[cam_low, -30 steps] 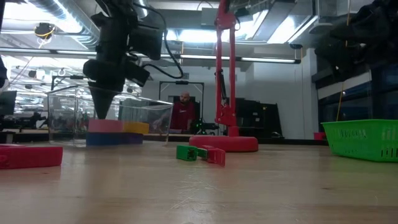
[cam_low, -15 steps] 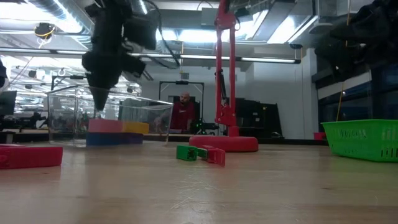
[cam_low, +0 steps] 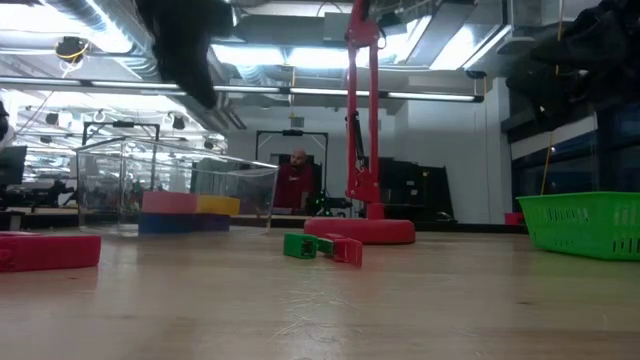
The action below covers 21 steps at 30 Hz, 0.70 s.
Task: Pick and place Stapler, Stapler remover, tape
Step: Put the bottom right red stapler into the bottom green basket
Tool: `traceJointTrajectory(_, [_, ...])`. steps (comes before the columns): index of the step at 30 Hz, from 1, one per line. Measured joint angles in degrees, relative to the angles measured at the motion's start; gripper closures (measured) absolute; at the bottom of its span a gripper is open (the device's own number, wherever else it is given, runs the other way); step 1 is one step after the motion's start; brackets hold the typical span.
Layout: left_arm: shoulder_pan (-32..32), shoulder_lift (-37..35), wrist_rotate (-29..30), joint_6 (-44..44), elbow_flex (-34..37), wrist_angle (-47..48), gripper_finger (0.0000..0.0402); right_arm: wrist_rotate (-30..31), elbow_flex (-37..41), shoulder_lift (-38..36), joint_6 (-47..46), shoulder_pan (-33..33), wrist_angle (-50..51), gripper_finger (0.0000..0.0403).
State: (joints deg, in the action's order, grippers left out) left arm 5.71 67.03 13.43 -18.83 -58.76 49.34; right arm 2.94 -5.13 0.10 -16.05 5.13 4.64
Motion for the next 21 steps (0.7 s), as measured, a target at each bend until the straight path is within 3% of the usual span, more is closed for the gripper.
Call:
traceJointTrajectory(9, [-10.18,-1.47,0.30,4.59,0.00,-6.67,0.0303,0.00,0.00,0.00,0.00,-0.01,0.00,0.0171])
traceJointTrajectory(21, [-23.50,0.16,6.00,5.64,0.00,-9.77,0.0316,0.00,0.00,0.00,-0.02,0.00,0.03,0.0171])
